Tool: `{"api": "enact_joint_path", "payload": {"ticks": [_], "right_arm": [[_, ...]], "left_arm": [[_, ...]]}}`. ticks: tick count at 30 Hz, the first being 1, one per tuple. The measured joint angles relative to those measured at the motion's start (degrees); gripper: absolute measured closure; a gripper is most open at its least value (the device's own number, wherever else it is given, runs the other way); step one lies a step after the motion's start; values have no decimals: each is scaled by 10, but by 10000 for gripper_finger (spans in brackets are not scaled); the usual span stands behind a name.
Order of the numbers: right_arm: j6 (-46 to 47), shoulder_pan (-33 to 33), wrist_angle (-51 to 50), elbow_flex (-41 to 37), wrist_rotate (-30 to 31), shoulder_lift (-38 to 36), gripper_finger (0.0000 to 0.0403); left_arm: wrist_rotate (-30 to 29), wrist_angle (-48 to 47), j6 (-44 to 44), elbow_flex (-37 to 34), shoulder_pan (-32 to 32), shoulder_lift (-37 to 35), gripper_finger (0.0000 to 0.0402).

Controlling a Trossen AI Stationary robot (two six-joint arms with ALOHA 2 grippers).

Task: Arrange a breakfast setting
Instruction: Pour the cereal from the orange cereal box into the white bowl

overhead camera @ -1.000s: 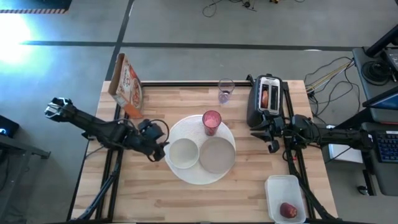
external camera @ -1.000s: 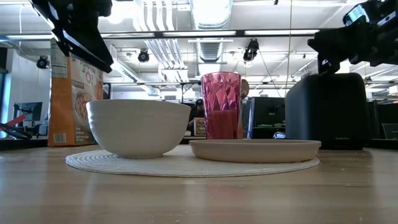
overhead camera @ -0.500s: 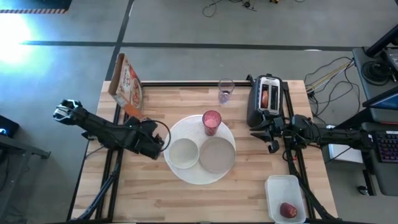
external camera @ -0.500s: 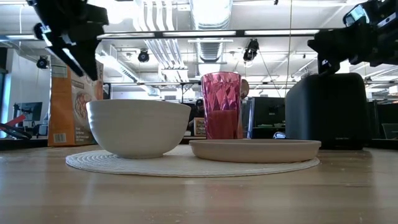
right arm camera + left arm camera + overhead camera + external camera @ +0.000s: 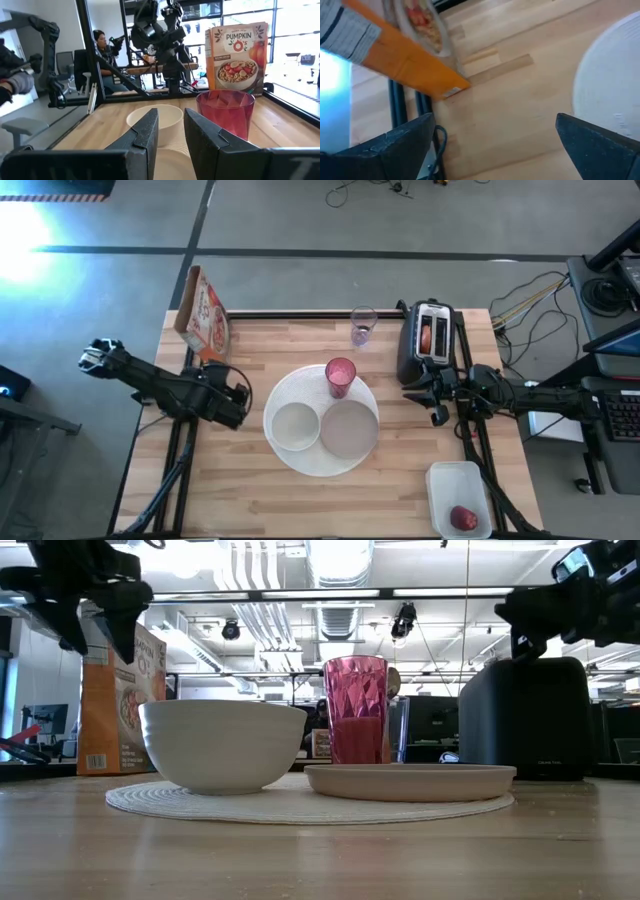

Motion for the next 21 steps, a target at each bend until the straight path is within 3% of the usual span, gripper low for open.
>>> {"api": "enact_joint_path", "payload": {"ticks": [10,21], "right_arm": [[-4,0,-1,0,0,0,319],[-4,0,-1,0,0,1,319]], "left_arm": [[1,-2,-9,-38,98,-21,2],[-18,-2,39,-51,207,-2,1]]}}
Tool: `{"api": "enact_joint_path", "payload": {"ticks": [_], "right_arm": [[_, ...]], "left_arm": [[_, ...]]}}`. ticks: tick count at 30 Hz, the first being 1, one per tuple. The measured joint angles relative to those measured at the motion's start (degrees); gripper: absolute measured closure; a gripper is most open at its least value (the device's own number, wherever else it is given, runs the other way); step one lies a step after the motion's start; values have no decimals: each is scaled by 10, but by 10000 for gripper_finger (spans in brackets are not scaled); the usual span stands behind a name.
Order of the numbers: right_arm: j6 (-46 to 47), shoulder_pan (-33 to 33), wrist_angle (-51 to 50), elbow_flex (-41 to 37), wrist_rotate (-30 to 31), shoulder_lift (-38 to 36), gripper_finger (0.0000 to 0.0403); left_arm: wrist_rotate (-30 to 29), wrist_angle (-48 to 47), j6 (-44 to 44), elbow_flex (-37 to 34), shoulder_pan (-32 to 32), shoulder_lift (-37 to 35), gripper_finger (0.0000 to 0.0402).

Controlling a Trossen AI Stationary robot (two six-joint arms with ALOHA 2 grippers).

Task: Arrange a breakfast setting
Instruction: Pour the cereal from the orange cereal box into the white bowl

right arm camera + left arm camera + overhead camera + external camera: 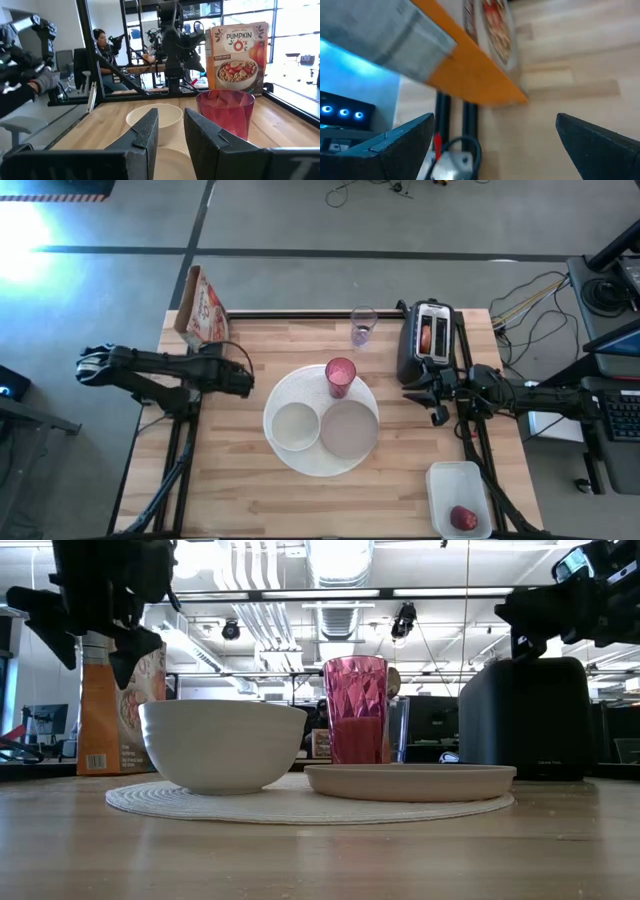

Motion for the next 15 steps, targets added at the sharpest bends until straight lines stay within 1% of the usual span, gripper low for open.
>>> {"api": "enact_joint_path", "payload": {"ticks": [4,7,10,12,15], "right_arm": [[9,0,2,0,1,0,319],[-5,0,-1,0,0,0,319],[1,0,0,0,0,0,319],[9,0,2,0,1,0,319],[2,0,1,0,0,0,319]], "left_arm": [[-50,0,-14,-14,34,0,1],[-71,0,-49,-30,47,0,1],[-101,5,-87,-48,53,0,1],[-131,24,-99,-64,53,1,1],[-176,79,-101,-94,62,1,1]]}}
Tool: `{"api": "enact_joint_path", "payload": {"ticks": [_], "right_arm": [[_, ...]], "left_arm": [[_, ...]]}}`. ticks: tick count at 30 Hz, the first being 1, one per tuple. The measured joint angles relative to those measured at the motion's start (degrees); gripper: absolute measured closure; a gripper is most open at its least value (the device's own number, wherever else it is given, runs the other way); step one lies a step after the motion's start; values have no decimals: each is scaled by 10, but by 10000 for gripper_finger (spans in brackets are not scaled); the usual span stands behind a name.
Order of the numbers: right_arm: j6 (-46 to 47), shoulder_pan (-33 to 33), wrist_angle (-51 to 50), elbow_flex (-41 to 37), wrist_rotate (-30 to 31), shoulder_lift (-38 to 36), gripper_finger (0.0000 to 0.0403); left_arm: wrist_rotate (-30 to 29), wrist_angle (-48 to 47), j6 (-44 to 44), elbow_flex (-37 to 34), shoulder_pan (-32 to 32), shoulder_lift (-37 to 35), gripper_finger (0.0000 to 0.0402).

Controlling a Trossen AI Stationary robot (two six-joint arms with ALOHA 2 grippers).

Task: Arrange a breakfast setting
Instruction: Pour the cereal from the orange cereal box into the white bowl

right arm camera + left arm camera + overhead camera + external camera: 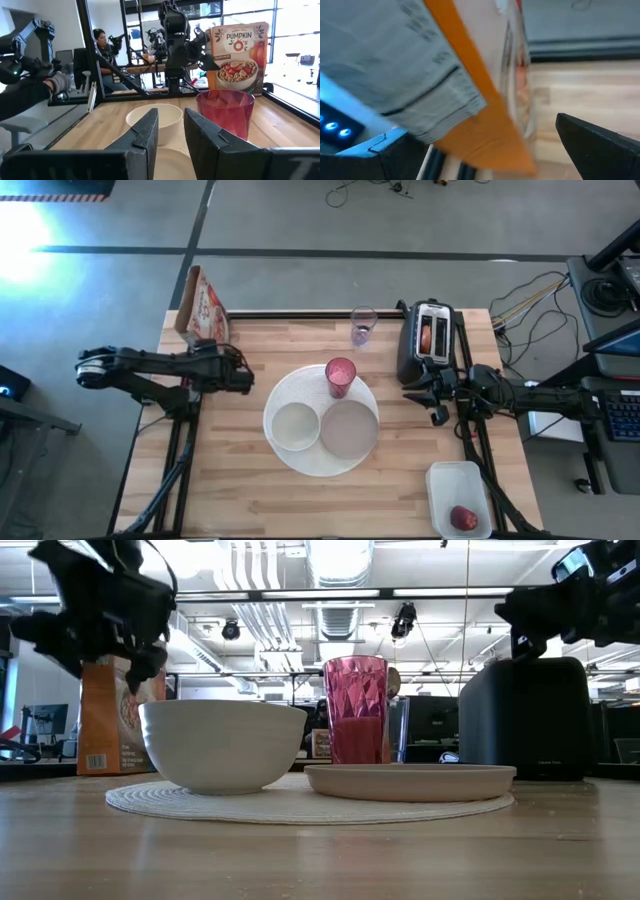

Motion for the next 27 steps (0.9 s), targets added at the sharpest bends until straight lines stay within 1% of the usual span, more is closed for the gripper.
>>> {"api": "enact_joint_path", "payload": {"ticks": [4,8,11,15,18,24,27], "right_arm": [[-4,0,-1,0,0,0,319],[10,0,2,0,0,0,319],[0,0,0,0,0,0,319],[-9,0,-2,0,0,0,319],[7,0,1,0,0,0,319],[-7,0,-2,0,0,0,319],[-1,0,-1,0,0,0,319]], "left_arm": [[-41,81,19,-47,19,0,2],[-95,140,26,-86,28,1,2],[-131,194,70,-101,27,1,2],[-135,233,156,-106,28,1,2],[-137,260,187,-106,28,1,2],[-169,257,180,-112,28,1,2],[-170,258,168,-113,28,1,2]]}}
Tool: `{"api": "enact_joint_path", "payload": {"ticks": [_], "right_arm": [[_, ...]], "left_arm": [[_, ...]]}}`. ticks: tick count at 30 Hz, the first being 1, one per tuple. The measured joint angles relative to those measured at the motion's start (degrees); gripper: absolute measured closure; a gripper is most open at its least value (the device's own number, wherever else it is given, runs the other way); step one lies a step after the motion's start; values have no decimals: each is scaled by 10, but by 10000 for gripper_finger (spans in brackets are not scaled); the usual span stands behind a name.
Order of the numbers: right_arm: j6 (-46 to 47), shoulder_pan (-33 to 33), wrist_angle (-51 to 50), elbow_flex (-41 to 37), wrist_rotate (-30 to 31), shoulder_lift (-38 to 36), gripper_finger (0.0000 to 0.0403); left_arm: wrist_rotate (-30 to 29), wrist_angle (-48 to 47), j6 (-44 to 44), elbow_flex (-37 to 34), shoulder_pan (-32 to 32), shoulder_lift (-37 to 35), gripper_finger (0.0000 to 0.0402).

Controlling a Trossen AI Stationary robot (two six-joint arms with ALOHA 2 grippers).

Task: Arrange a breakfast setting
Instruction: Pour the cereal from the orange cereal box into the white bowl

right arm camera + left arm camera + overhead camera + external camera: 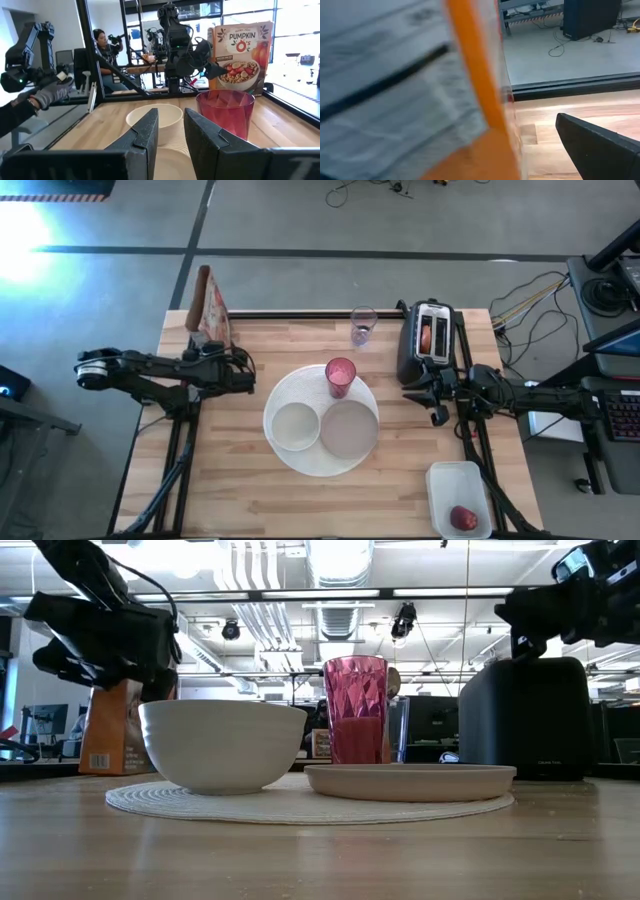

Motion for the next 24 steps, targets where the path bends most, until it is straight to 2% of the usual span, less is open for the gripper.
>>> {"api": "enact_joint_path", "payload": {"ticks": [10,24], "right_arm": [[0,0,0,0,0,0,319],[8,0,2,0,0,0,319]], "left_arm": [[0,5,7,0,0,3,6],[-6,-1,-1,0,8,10,87]]}}
